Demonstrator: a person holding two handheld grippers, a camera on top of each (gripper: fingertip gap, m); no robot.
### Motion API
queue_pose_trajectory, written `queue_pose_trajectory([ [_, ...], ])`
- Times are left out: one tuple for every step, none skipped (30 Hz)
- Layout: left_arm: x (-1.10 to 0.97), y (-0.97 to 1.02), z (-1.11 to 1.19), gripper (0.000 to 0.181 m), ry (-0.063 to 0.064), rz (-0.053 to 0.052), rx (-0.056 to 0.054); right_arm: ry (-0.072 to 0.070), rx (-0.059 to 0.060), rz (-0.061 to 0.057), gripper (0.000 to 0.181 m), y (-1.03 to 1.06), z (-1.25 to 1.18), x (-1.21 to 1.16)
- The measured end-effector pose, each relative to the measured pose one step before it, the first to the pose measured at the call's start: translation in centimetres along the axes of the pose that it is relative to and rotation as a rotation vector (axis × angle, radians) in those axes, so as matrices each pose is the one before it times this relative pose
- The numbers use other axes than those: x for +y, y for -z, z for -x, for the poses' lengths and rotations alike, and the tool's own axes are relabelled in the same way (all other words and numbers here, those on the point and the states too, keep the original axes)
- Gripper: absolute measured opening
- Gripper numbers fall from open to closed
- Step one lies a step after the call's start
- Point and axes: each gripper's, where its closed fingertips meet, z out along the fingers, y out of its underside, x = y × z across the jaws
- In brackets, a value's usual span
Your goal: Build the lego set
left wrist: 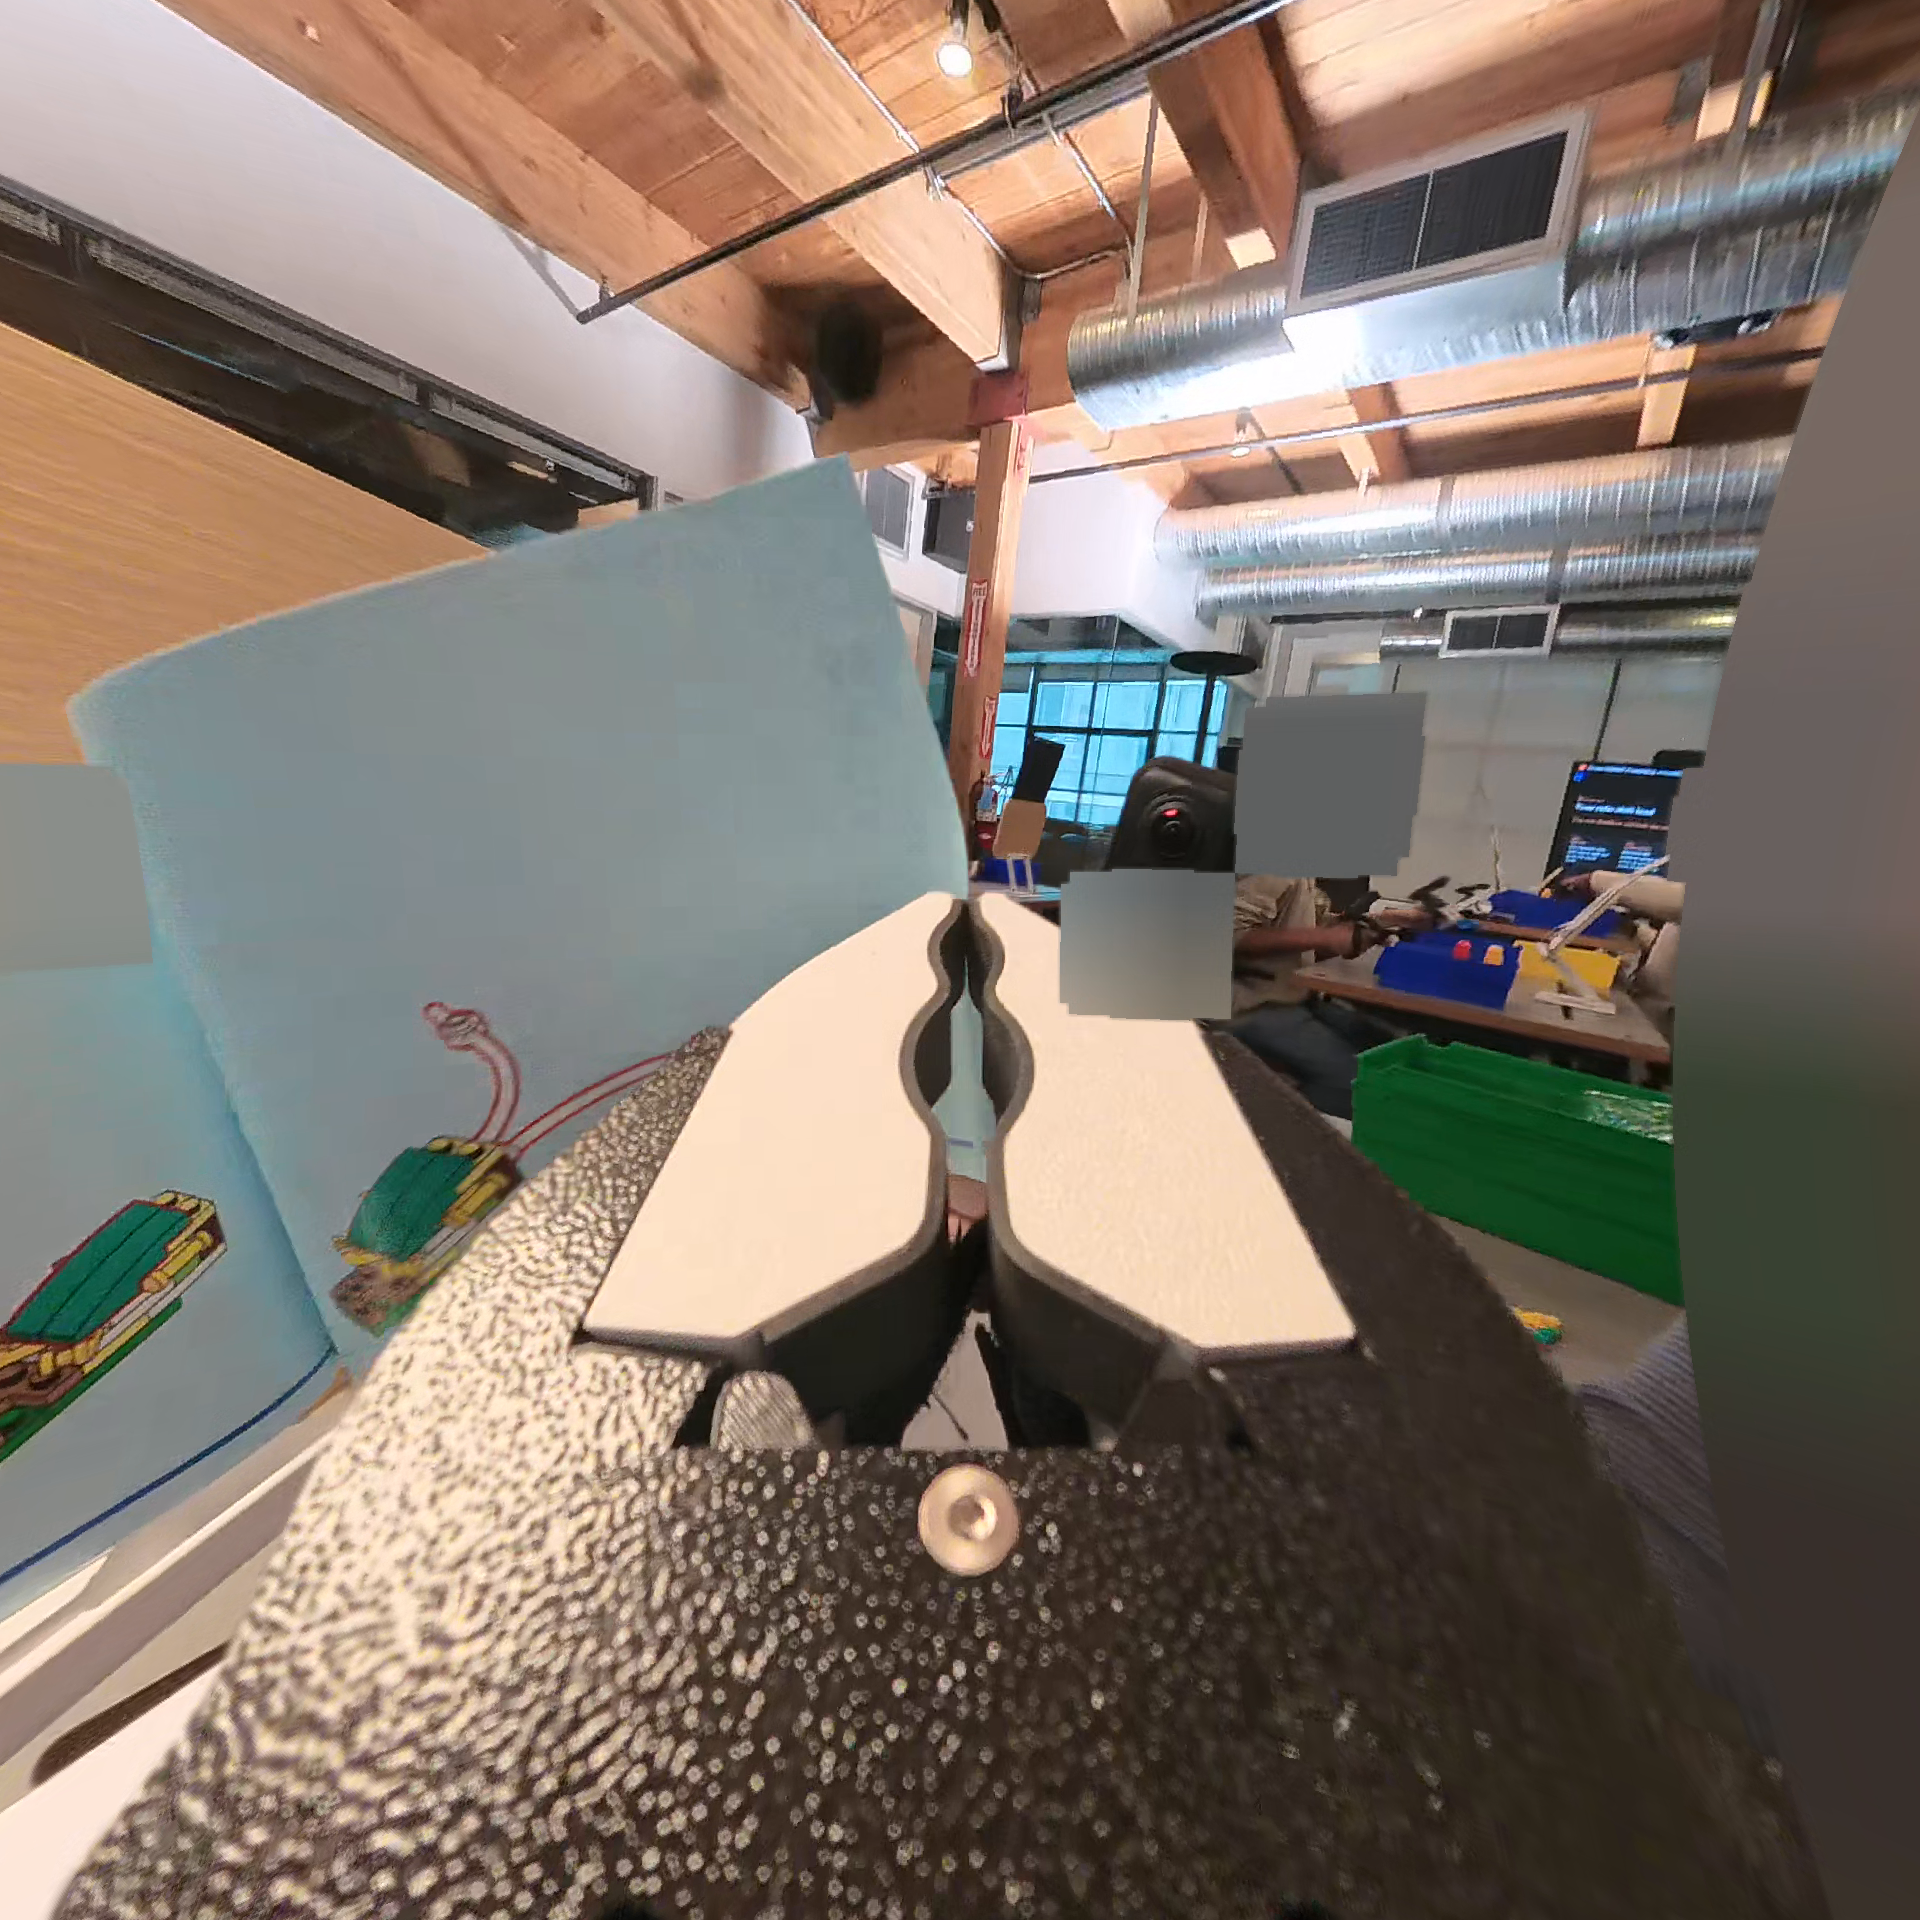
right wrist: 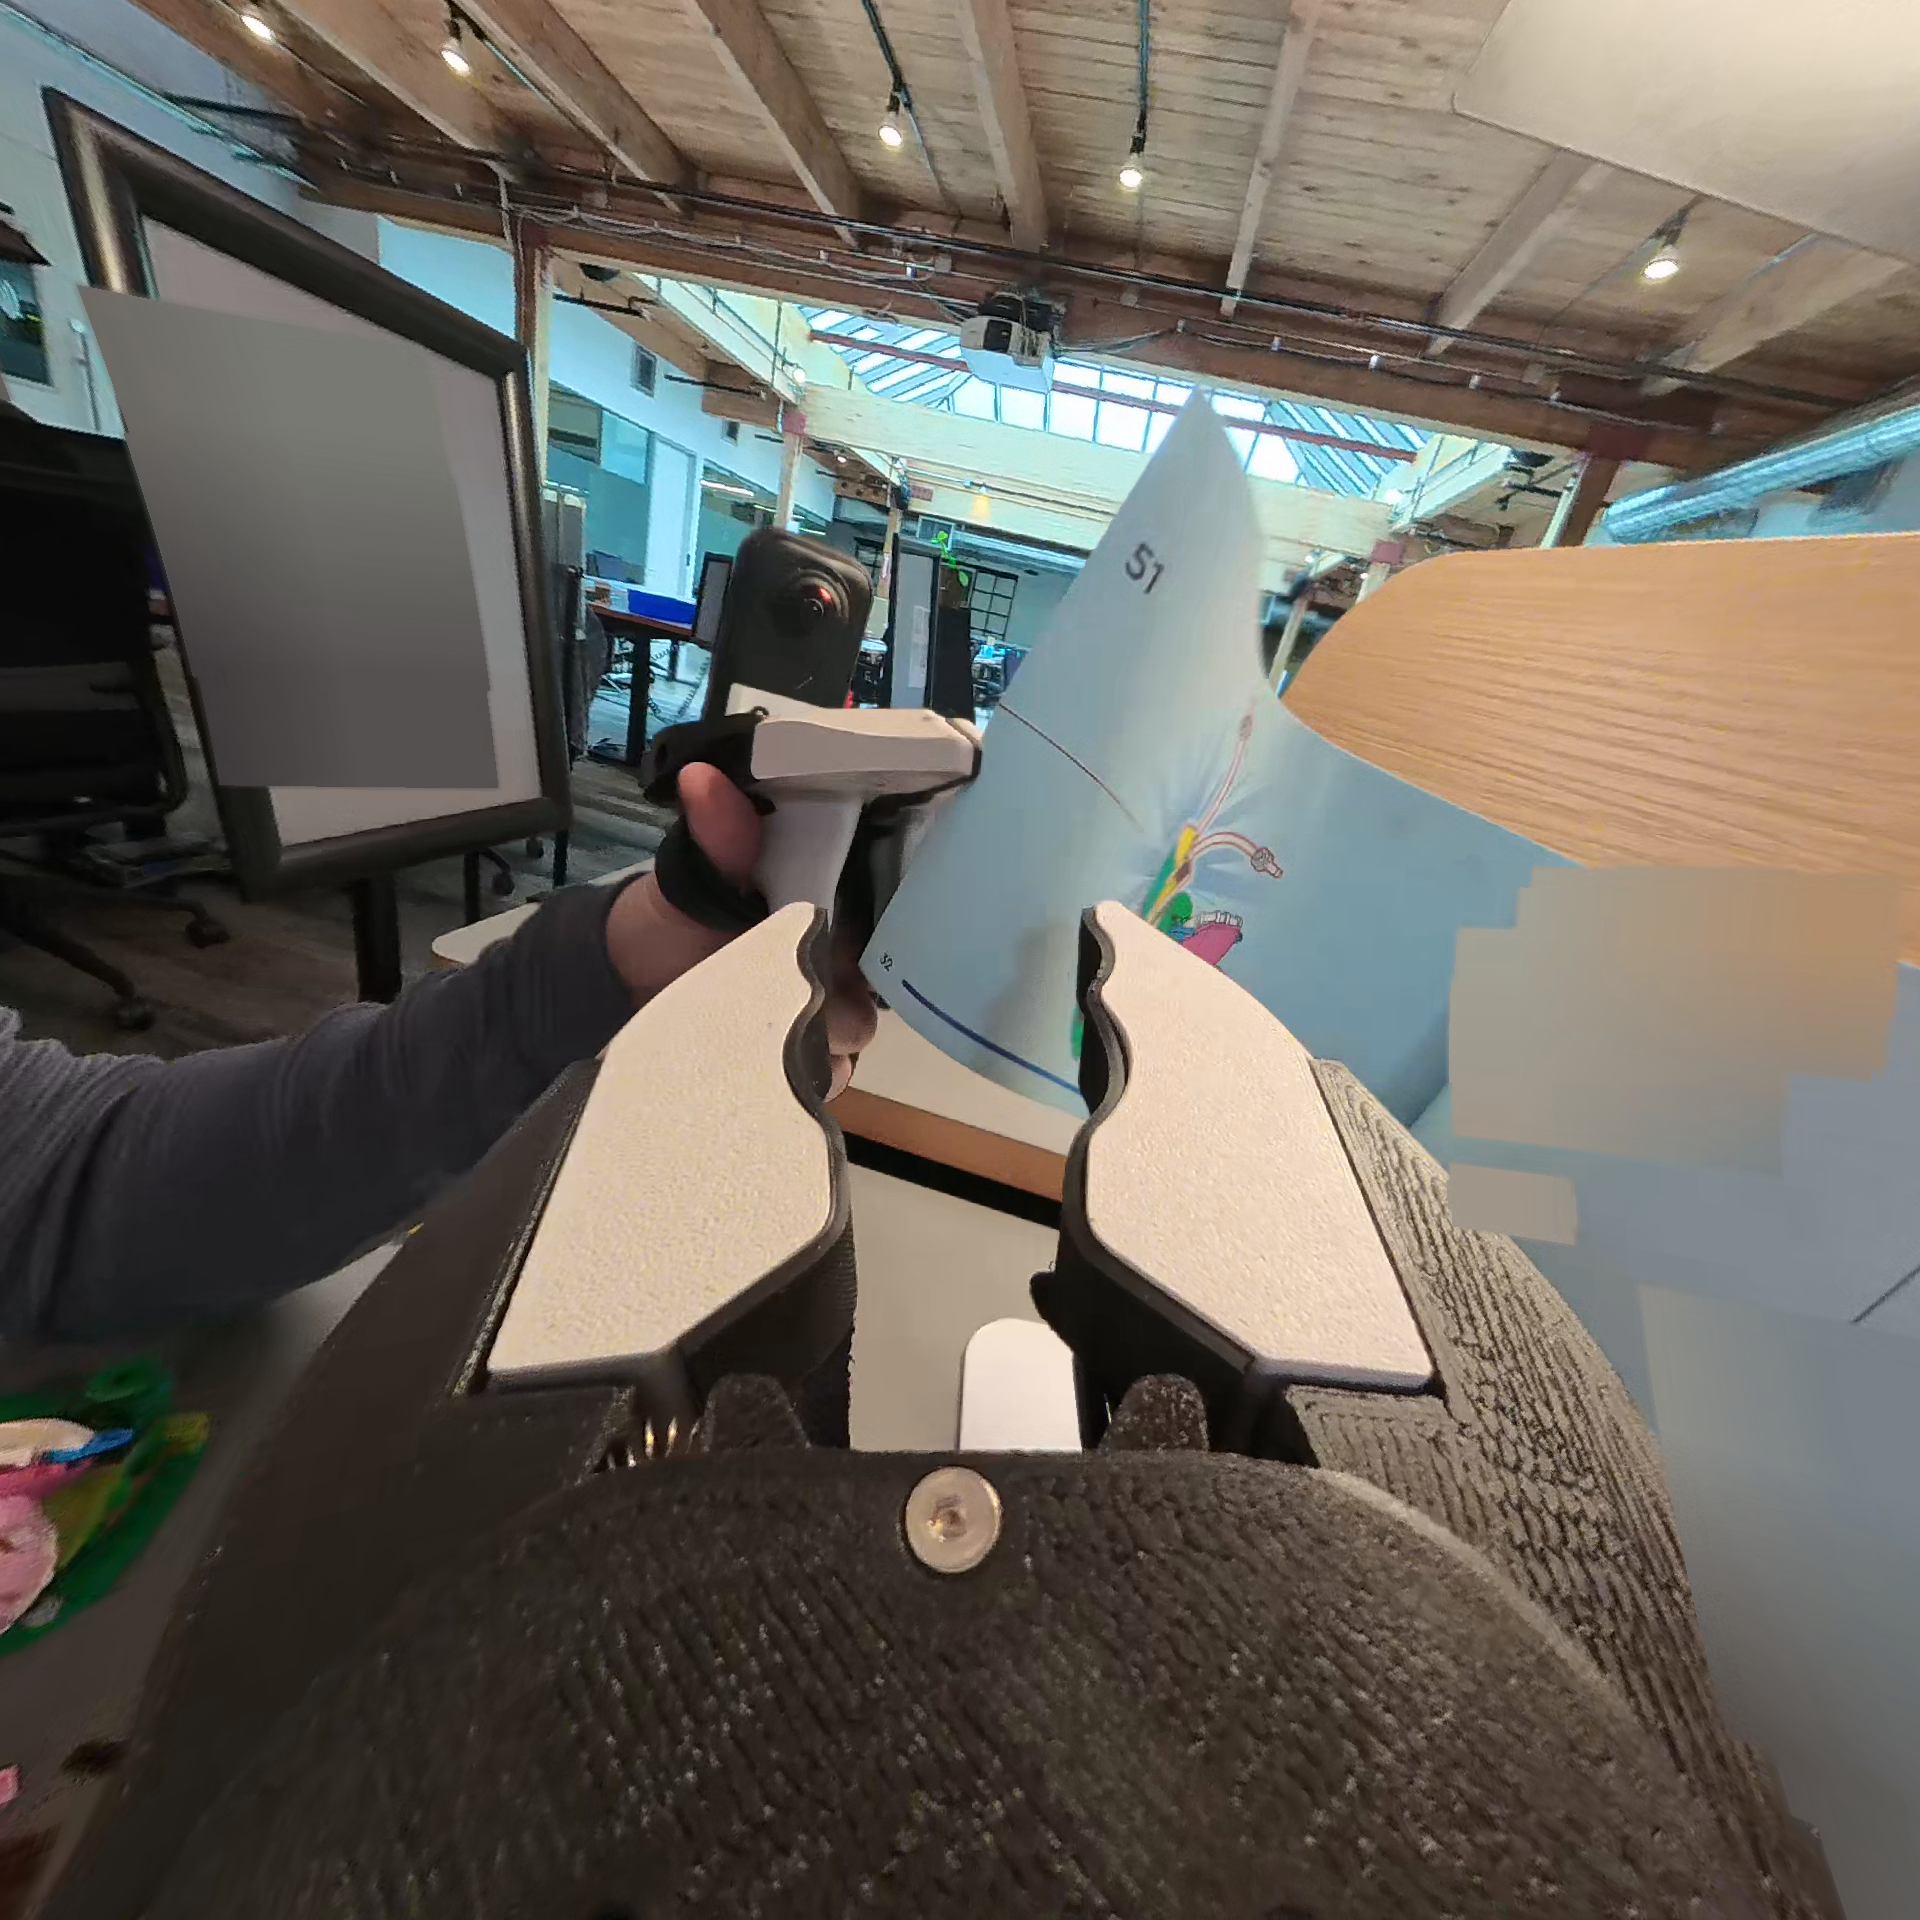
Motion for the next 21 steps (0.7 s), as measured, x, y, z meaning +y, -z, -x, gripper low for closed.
queue_pose_trajectory([
  [0.02,-0.013,-0.09,0.0,0.0114,-0.0014,0.0113,0.0093,0.0081,-0.0023,0.044,-0.22,-0.021,-0.055],
  [0.058,-0.033,-0.08,0.0,0.0098,0.001,0.0097,0.0088,0.007,-0.001,0.045,-0.208,-0.01,-0.015],
  [0.071,-0.042,-0.104,0.0,0.0082,0.0019,0.0094,0.0077,0.0005,0.0006,0.045,-0.176,0.073,0.013],
  [0.095,-0.065,-0.11,0.0,0.0074,0.0033,0.0094,0.0061,-0.0047,0.0004,0.045,-0.158,0.141,0.008],
  [0.102,-0.068,-0.139,0.0,0.0071,0.003,0.0114,0.0035,-0.0072,-0.0003,0.044,-0.131,0.166,0.008],
  [0.092,-0.061,-0.131,0.0,0.01,0.0022,0.0116,0.0006,-0.0088,-0.0005,0.044,-0.097,0.17,0.007],
  [0.106,-0.074,-0.144,0.0,0.0133,0.0019,0.0143,-0.0009,-0.0102,-0.0023,0.044,-0.074,0.172,-0.027],
  [0.12,-0.068,-0.149,0.0,0.017,0.0021,0.0162,-0.0012,-0.01,-0.0046,0.044,-0.047,0.166,-0.053],
  [0.118,-0.068,-0.167,0.0,0.0204,0.0013,0.0194,-0.0017,-0.0097,-0.0053,0.043,-0.027,0.156,-0.077],
  [0.144,-0.065,-0.147,0.0,0.0246,0.0025,0.0204,-0.0017,-0.0092,-0.0052,0.043,-0.007,0.141,-0.076],
  [0.151,-0.061,-0.119,0.0,0.0259,0.0032,0.0206,-0.0014,-0.009,-0.0055,0.043,0.007,0.135,-0.073],
  [0.15,-0.053,-0.08,0.001,0.0228,0.0021,0.0189,-0.0013,-0.0085,-0.0053,0.043,0.013,0.132,-0.083],
  [0.118,-0.034,-0.033,0.001,0.0184,-0.0003,0.0149,-0.0012,-0.0072,-0.0042,0.043,0.021,0.104,-0.056],
  [0.101,-0.041,0.043,0.001,0.0137,-0.0014,0.0085,-0.0007,-0.0051,-0.0022,0.044,0.014,0.07,-0.024],
  [0.119,-0.032,0.07,0.001,0.0083,0.0005,0.005,0.0,-0.0047,0.0002,0.044,0.004,0.064,0.012],
  [0.136,-0.047,0.079,0.001,0.0059,0.0026,0.0026,-0.0002,-0.0046,0.0016,0.044,0.001,0.054,0.047],
  [0.107,-0.033,0.022,0.0,0.0054,0.0007,0.0051,-0.0005,-0.0032,0.0019,0.044,-0.011,0.041,0.052],
  [0.01,-0.027,-0.053,0.0,0.009,-0.0043,0.009,-0.0001,-0.0017,-0.0001,0.044,0.002,0.015,0.022],
  [0.028,-0.019,-0.068,0.0,0.0109,-0.0025,0.0108,0.0001,-0.0036,-0.003,0.044,0.017,0.04,-0.024],
  [0.01,-0.011,-0.102,0.0,0.0109,-0.0023,0.0119,-0.0012,-0.0038,-0.0038,0.044,0.009,0.05,-0.044],
  [0.008,0.005,-0.062,0.0,0.0094,-0.002,0.0095,-0.0019,-0.0036,-0.0027,0.044,0.028,0.034,-0.038],
])
